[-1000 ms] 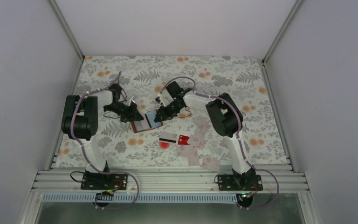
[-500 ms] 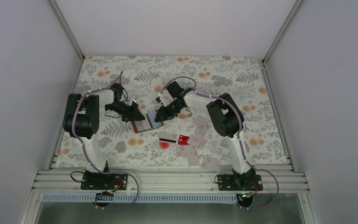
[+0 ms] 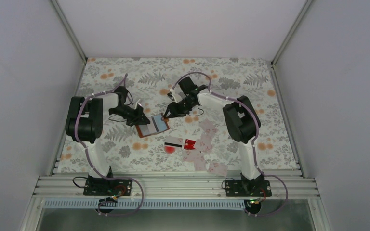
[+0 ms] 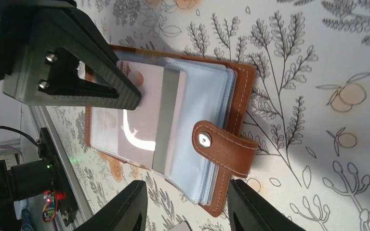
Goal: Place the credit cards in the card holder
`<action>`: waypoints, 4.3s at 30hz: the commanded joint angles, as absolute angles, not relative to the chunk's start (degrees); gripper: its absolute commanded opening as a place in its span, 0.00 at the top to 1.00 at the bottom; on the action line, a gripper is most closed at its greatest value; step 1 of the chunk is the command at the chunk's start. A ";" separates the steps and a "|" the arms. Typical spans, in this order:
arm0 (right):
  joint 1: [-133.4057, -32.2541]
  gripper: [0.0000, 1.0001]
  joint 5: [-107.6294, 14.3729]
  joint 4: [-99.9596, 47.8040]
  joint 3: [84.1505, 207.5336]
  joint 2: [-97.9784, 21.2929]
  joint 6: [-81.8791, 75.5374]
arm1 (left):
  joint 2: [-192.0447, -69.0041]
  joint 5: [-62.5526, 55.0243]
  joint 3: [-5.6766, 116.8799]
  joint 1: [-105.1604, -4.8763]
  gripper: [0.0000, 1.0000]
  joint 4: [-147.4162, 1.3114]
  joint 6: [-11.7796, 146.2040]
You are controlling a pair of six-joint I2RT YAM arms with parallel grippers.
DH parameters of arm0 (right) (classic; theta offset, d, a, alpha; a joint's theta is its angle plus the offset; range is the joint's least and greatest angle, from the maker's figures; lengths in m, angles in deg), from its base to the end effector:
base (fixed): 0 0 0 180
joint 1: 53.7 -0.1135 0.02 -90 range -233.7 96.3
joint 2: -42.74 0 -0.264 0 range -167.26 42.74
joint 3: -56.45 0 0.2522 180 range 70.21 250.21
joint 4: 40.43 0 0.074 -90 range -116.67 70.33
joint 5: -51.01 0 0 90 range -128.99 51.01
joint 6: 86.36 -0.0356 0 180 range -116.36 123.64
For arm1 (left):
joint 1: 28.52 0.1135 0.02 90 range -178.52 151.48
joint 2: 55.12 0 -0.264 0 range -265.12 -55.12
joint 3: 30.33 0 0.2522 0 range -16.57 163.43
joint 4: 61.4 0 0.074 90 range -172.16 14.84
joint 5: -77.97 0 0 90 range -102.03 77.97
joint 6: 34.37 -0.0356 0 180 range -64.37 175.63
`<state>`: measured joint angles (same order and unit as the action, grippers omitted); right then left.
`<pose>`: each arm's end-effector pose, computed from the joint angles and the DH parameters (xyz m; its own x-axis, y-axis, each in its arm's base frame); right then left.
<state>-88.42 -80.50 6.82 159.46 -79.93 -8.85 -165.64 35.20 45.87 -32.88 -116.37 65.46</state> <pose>0.3478 0.2697 0.1583 -0.8767 -0.4104 -0.2510 -0.4615 0.5697 0.6800 0.3191 -0.0505 0.1204 -0.9928 -0.0406 0.1131 -0.1104 0.6794 -0.7254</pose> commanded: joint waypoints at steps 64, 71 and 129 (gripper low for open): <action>-90.60 0.67 -85.30 1.80 154.82 -84.62 -14.07 | -167.64 21.29 50.92 -43.02 0.58 -114.62 86.68; -90.55 0.68 -85.65 0.75 154.18 -84.27 -14.11 | -168.57 17.87 54.19 -44.97 0.52 -117.28 90.20; -88.29 0.70 -88.90 -10.36 140.83 -69.83 -16.10 | -180.63 -2.82 72.86 -57.27 0.06 -136.65 111.69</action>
<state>-88.99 -90.67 -11.82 142.17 -73.99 -18.60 -176.59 0.27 73.67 -55.68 -132.93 113.00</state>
